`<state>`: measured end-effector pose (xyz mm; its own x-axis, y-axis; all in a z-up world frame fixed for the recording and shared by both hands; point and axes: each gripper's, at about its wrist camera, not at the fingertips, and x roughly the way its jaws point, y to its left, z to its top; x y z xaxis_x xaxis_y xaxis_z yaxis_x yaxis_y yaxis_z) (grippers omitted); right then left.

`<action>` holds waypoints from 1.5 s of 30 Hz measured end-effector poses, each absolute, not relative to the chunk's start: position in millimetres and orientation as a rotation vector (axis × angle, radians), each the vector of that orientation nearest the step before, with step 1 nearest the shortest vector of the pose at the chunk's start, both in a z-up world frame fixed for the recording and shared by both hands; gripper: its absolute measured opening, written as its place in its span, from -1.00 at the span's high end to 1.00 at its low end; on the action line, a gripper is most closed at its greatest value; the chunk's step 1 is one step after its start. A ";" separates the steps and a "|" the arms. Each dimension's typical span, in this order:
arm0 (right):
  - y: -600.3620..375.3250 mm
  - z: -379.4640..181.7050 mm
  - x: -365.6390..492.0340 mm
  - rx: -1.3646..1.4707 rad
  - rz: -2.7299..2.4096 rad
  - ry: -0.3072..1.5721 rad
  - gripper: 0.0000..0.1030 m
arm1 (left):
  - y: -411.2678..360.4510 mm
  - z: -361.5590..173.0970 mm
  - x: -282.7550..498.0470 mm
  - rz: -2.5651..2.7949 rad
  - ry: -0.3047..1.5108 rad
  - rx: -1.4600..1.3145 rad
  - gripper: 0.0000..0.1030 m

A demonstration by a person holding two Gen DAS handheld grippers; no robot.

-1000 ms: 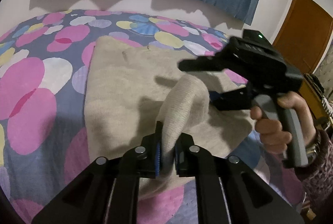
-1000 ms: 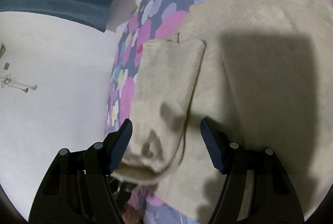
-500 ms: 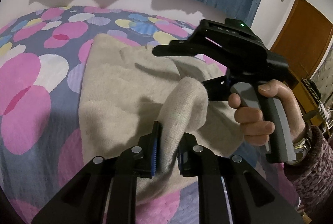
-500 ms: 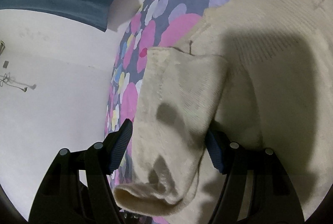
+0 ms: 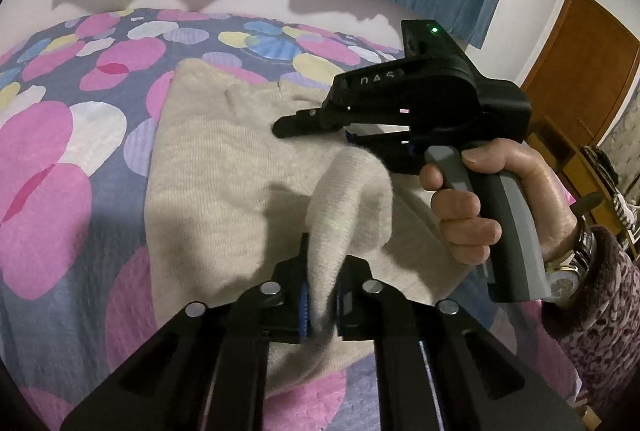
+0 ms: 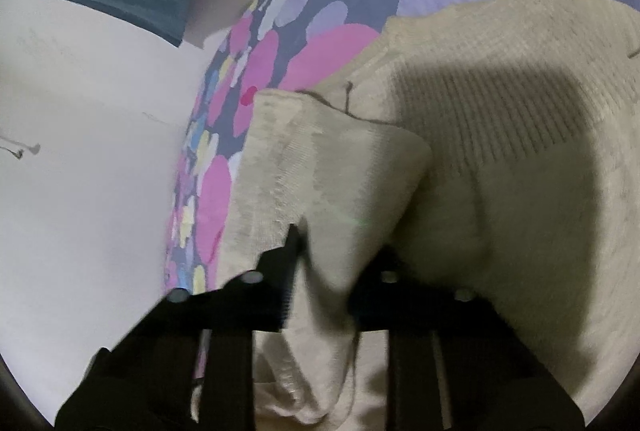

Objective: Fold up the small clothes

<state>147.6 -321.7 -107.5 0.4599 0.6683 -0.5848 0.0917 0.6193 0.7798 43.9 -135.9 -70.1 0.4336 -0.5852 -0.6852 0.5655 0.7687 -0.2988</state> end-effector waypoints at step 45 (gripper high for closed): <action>-470.2 -104.4 124.1 0.826 0.288 0.957 0.91 | -271.8 -67.3 36.4 -0.889 0.905 -0.023 0.88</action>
